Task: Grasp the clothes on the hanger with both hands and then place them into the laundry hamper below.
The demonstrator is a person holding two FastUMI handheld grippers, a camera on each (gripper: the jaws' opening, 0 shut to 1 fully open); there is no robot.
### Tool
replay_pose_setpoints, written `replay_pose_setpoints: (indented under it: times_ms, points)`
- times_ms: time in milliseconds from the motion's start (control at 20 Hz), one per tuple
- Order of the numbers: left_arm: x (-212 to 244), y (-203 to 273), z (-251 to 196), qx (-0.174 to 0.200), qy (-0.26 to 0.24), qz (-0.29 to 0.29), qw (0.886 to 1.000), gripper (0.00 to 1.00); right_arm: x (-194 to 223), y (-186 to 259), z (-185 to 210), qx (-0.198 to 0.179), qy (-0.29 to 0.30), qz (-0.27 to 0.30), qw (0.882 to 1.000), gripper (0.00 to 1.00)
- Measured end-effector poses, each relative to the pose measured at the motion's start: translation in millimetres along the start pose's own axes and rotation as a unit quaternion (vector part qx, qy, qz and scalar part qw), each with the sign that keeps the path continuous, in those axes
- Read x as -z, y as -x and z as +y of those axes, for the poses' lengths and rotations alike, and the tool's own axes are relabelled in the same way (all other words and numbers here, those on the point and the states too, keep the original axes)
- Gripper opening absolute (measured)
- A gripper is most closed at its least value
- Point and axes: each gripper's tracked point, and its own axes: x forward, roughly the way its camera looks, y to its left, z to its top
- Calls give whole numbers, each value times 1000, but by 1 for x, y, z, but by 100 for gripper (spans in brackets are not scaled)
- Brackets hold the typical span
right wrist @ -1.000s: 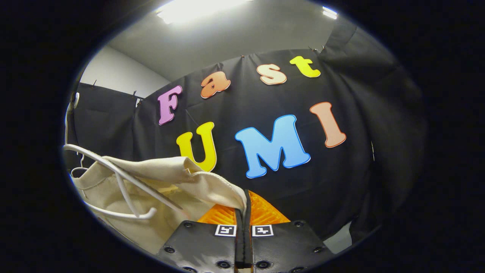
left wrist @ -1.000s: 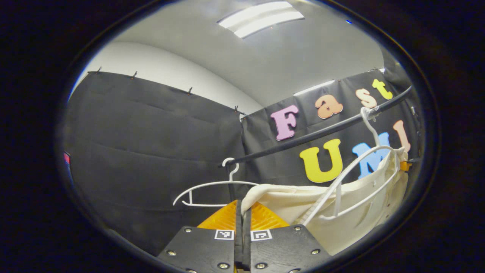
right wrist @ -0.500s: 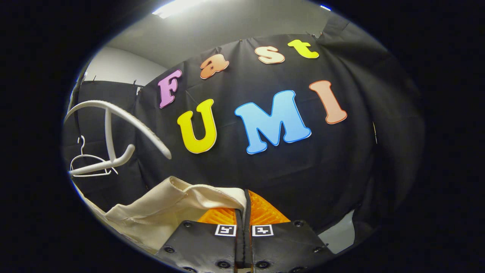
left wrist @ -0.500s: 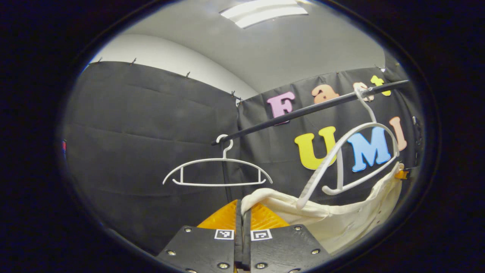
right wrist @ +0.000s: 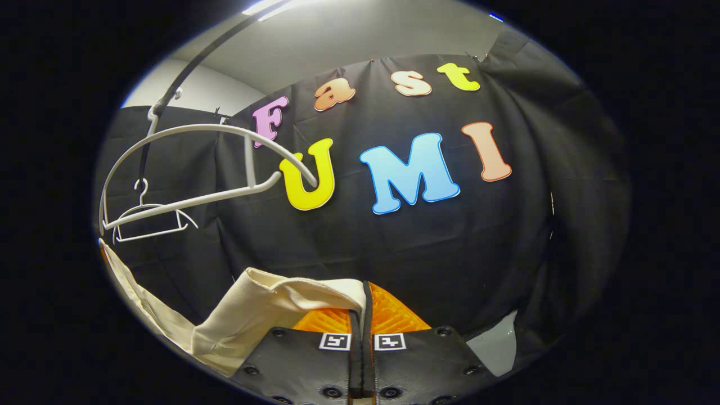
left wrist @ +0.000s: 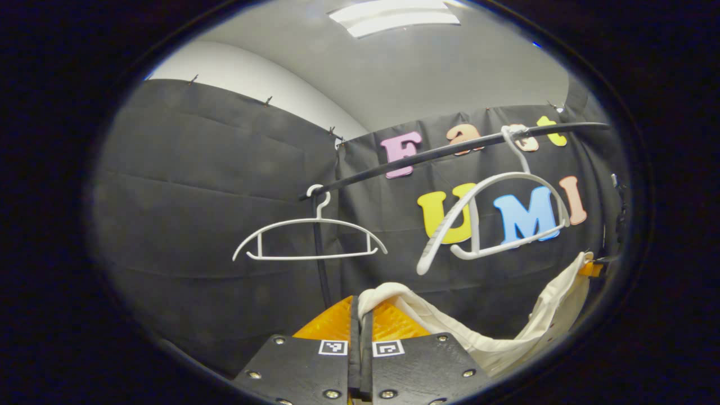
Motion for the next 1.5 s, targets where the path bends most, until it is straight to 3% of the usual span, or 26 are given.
replay_pose_setpoints:
  times_ms: [400, 900, 1150, 1500]
  points:
    - [26, 28, -45, 87, 39, 18, 995, 1, 31, 59, 39, -20, 8, 22, 1000, 1]
    - [84, 68, -104, 169, 80, 51, 981, 1, 93, 115, 96, -86, -17, 71, 994, 1]
    - [128, 73, -123, 188, 83, 69, 976, 1, 133, 126, 107, -98, -14, 86, 991, 2]
    - [212, 87, -135, 190, 58, 134, 971, 1, 216, 131, 92, -74, -1, 147, 986, 2]
